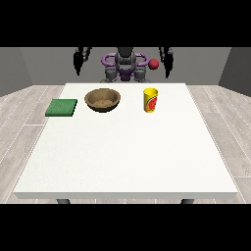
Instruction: Pick the cup and pour the ball into the bowl, then pick the bowl and place it on the pad
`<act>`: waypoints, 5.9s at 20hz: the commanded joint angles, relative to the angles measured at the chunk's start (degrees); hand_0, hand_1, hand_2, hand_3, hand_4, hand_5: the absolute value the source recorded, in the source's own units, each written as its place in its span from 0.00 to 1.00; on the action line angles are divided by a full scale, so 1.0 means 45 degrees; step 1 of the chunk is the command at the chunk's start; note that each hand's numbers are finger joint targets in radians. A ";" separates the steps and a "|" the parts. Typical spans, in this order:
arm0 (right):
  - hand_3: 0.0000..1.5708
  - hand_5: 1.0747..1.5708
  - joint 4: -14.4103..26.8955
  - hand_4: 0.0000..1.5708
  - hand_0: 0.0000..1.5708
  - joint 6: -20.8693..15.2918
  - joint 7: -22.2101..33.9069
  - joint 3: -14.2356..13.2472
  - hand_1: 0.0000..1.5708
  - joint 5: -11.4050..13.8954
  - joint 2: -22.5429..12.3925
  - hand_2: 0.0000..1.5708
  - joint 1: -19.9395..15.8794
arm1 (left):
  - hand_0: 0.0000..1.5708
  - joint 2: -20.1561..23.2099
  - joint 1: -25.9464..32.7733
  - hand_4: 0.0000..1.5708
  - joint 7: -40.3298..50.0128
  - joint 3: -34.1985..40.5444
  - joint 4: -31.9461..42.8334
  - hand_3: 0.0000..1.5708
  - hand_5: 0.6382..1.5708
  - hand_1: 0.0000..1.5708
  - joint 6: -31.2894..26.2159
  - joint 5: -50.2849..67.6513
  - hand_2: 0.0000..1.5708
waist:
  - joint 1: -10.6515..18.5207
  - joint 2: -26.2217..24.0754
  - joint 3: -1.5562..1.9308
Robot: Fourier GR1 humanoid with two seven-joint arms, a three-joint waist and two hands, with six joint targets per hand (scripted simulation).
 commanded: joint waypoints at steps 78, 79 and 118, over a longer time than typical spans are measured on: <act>0.11 0.98 0.2121 0.41 0.00 0.3634 0.1204 -0.4560 0.00 -0.5238 -0.3300 0.00 -0.2101 | 0.87 0.1042 -0.8475 0.92 -0.2759 -0.2196 1.2527 1.00 0.96 0.87 0.8454 -0.8046 1.00 | -0.1870 0.0329 -0.0021; 0.12 0.98 0.2465 0.42 0.00 0.3825 0.0931 -0.4579 0.00 -0.5086 -0.3387 0.00 -0.2013 | 0.87 0.0821 -0.8893 0.93 -0.1944 -0.2562 1.2696 1.00 0.96 0.87 0.8845 -0.8664 1.00 | -0.1917 0.0394 -0.0018; 0.09 0.95 0.5683 0.46 0.00 0.3535 -0.0051 -0.4553 0.00 -0.4275 -0.3181 0.00 -0.2129 | 0.66 0.0492 -1.1460 0.81 0.6264 -0.6124 0.9362 0.92 1.00 0.66 0.3568 -1.3334 1.00 | -0.0300 -0.1566 -0.0185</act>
